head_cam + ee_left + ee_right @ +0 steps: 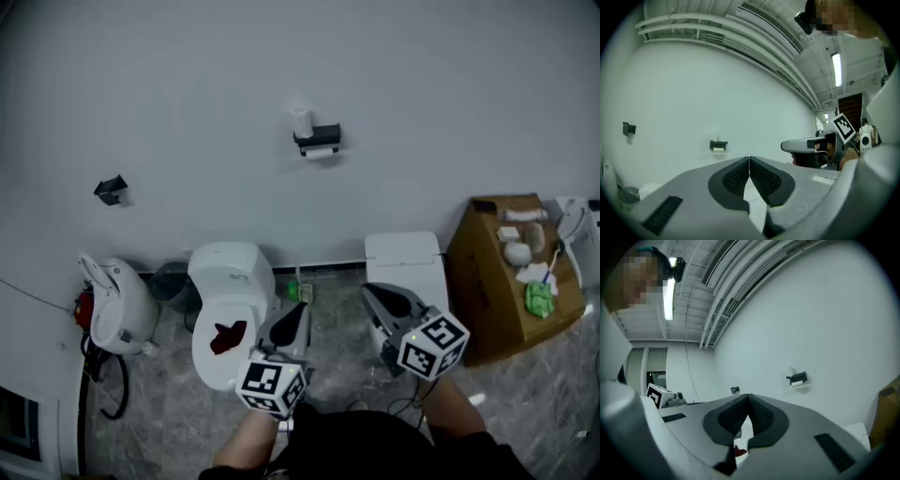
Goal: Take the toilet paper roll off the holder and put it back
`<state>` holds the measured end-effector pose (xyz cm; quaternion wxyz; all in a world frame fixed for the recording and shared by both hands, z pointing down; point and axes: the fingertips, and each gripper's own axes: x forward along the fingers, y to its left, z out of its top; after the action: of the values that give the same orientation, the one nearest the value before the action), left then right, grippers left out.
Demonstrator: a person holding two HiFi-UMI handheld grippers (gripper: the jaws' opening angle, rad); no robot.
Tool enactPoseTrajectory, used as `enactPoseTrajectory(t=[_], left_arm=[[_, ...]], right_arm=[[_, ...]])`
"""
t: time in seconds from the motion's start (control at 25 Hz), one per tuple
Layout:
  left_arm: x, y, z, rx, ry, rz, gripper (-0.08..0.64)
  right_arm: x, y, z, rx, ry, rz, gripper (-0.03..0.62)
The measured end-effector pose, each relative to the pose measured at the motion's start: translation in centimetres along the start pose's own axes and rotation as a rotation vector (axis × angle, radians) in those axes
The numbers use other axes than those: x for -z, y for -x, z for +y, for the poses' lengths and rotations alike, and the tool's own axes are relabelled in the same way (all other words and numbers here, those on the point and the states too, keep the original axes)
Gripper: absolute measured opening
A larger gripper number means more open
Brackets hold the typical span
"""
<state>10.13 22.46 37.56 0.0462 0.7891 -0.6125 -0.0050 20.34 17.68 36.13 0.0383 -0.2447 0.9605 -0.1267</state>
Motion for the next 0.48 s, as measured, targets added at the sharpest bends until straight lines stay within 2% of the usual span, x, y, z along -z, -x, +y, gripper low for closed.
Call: enactPoseTrajectory(t=[0.48], left_arm=[[-0.26,-0.42,-0.08,0.009,-0.004,0.005,0.005]], right_arm=[[-0.37,0.06,-0.41,0.010,-0.008,-0.013,-0.003]])
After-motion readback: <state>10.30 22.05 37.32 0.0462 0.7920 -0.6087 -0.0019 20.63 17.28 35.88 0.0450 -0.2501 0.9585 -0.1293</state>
